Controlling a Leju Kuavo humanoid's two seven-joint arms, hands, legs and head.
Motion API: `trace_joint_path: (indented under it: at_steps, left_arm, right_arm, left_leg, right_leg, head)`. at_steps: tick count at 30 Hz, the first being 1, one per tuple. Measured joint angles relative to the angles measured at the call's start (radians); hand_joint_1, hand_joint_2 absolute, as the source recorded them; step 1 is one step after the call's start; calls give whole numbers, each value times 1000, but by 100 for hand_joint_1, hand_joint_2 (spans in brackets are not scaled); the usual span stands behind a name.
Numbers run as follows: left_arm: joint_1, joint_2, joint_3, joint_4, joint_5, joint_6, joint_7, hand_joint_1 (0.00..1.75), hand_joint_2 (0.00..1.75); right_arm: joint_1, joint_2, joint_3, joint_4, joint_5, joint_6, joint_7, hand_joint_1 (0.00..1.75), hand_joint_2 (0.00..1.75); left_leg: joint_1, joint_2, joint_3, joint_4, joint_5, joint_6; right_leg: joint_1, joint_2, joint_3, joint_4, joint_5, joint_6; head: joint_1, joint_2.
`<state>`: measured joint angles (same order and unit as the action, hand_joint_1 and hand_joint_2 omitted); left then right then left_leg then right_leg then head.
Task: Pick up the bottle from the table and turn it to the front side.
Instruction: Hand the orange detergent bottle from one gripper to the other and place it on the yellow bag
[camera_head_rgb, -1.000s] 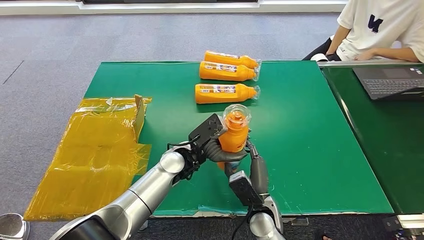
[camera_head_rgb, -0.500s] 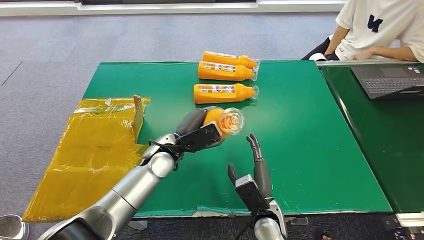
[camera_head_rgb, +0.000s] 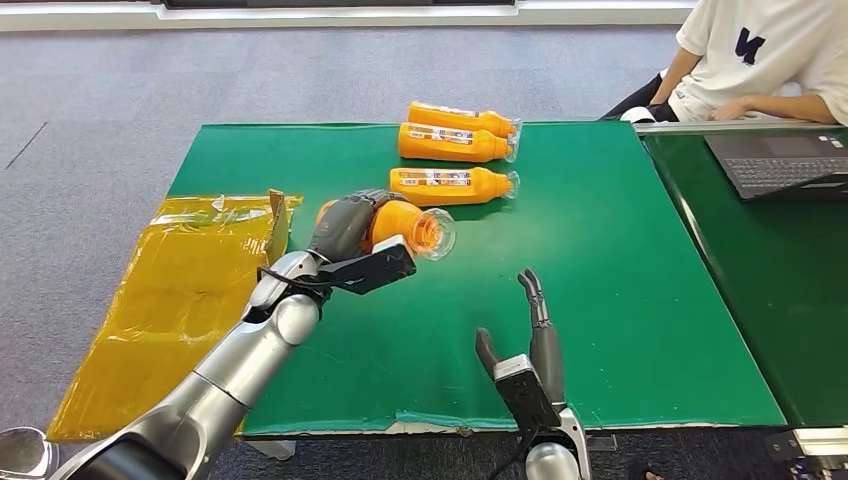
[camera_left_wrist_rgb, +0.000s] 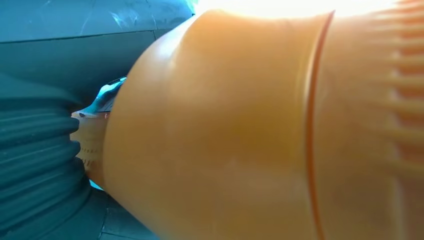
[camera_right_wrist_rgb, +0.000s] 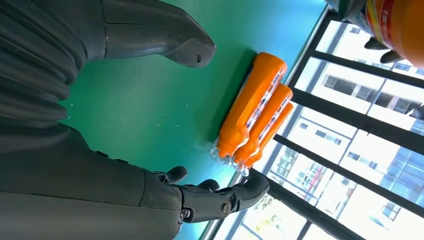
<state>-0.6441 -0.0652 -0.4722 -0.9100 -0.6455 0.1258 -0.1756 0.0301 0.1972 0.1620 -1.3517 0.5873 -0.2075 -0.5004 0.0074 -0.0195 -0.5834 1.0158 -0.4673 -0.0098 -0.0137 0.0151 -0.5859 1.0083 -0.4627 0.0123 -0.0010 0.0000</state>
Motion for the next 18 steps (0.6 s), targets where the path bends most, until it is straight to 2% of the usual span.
trace_joint_path:
  at_steps: [4,11,13,16,18]
  left_arm:
    - [22,32,13,0,-12,16,-18,175,175]
    - [42,60,28,0,-66,44,-27,175,175]
    - [49,69,28,0,-136,93,-10,175,175]
    - [59,87,28,-7,-319,214,63,175,175]
    - [69,102,30,-21,-416,257,100,175,175]
  right_arm:
    - [18,-4,-4,-11,-2,5,-2,0,175]
    - [26,-7,-5,-22,-2,5,-3,0,175]
    - [32,-8,-6,-33,-2,3,-3,0,175]
    - [45,-8,-10,-52,-3,1,-3,0,175]
    - [50,-8,-10,-60,-4,0,-3,0,175]
  left_leg:
    - [1,0,0,0,0,0]
    - [1,0,0,0,0,0]
    - [1,0,0,0,0,0]
    - [1,0,0,0,0,0]
    - [1,0,0,0,0,0]
  right_leg:
    - [1,0,0,0,0,0]
    - [0,0,0,0,0,0]
    - [0,0,0,0,0,0]
    - [0,0,0,0,0,0]
    - [1,0,0,0,0,0]
  head:
    - [0,0]
    - [0,0]
    - [0,0]
    - [0,0]
    - [0,0]
